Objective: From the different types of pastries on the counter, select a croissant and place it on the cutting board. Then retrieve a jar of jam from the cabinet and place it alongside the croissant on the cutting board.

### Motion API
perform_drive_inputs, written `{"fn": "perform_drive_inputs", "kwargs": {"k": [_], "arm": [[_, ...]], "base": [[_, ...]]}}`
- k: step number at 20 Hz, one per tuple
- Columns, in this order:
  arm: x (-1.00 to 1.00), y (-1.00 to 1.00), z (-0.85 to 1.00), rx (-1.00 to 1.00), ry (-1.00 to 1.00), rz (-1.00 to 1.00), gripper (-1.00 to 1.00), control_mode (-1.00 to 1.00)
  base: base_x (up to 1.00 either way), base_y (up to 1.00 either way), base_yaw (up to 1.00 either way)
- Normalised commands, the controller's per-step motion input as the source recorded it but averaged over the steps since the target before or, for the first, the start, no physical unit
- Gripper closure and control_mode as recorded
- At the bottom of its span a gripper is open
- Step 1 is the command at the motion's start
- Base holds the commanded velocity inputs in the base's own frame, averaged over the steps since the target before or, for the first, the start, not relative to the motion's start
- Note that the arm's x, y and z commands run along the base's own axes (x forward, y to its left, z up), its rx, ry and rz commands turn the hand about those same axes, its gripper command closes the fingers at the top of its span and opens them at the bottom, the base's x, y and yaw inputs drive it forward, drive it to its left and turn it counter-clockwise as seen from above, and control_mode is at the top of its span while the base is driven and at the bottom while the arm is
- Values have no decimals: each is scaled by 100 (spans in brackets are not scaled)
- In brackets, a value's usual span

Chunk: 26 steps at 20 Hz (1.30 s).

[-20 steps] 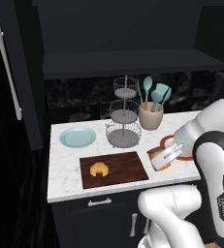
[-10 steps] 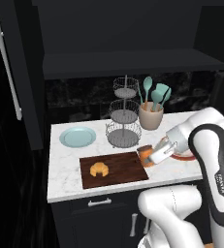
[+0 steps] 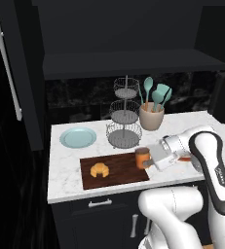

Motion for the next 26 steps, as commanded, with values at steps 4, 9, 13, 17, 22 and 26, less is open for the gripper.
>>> {"fn": "perform_drive_inputs", "kwargs": {"k": [4,9,13,17,22,26], "arm": [[0,7,-18,14,-5,6,100,-100],[4,0,-18,0,0,-5,100,-100],[19,0,-30,0,-3,-13,100,-100],[13,0,-25,3,-6,-8,100,-100],[9,2,-46,10,-16,-6,100,-100],[8,19,-41,13,-19,-4,100,-100]], "base": [[0,0,0],[0,0,0],[0,0,0],[0,0,0],[0,0,0],[0,0,0]]}}
